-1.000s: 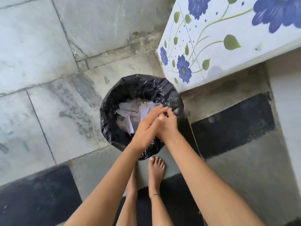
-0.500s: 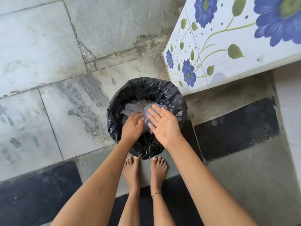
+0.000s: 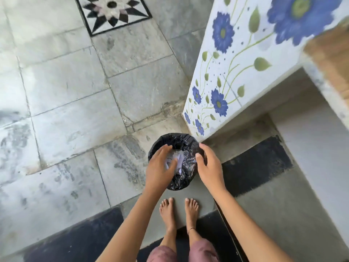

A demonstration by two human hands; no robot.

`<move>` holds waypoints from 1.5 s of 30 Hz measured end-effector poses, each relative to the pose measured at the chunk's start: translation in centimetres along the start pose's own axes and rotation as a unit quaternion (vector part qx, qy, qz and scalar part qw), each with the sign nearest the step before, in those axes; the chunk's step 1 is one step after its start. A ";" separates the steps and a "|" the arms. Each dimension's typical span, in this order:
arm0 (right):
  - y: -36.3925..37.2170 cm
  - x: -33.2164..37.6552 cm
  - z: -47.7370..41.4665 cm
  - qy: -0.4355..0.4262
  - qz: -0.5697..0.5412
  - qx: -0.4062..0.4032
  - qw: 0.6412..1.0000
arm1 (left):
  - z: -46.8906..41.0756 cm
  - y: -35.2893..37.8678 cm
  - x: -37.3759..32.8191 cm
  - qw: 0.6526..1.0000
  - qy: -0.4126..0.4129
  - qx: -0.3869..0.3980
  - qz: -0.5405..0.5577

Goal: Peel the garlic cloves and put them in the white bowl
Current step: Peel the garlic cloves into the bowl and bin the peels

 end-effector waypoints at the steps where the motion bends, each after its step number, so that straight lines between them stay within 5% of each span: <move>1: -1.6 2.2 2.1 -0.029 -0.010 -0.016 0.999 | 1.7 -2.0 -1.6 1.000 0.013 -0.011 -0.003; 11: -17.1 18.1 18.6 -0.235 -0.052 -0.198 0.950 | 15.9 -18.1 -18.8 0.956 0.253 -0.143 -0.033; 24: -37.5 4.4 36.1 -0.159 0.074 -0.457 0.872 | 29.2 -3.2 -39.9 0.863 0.499 -0.040 -0.076; 32: -44.1 -2.7 37.8 0.045 0.260 -0.430 0.863 | 30.8 6.8 -48.8 0.798 0.544 0.049 -0.256; 36: -44.5 -3.9 37.6 0.079 0.284 -0.407 0.864 | 30.7 8.5 -50.6 0.781 0.543 0.060 -0.302; 42: -44.1 -4.7 37.7 0.079 0.282 -0.398 0.869 | 30.4 6.4 -54.2 0.810 0.576 0.017 -0.109; 45: -44.0 -4.4 37.6 0.067 0.265 -0.408 0.871 | 31.2 6.7 -58.4 0.762 0.621 0.060 -0.174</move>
Point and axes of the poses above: each hand's wrist, its own z-axis away from the middle knuckle, its own y-axis out of the palm, x = y × z, the point moved 1 cm from there along -z, towards the middle knuckle, and after that the axes turned 11 degrees about -z, right-handed, at the moved point
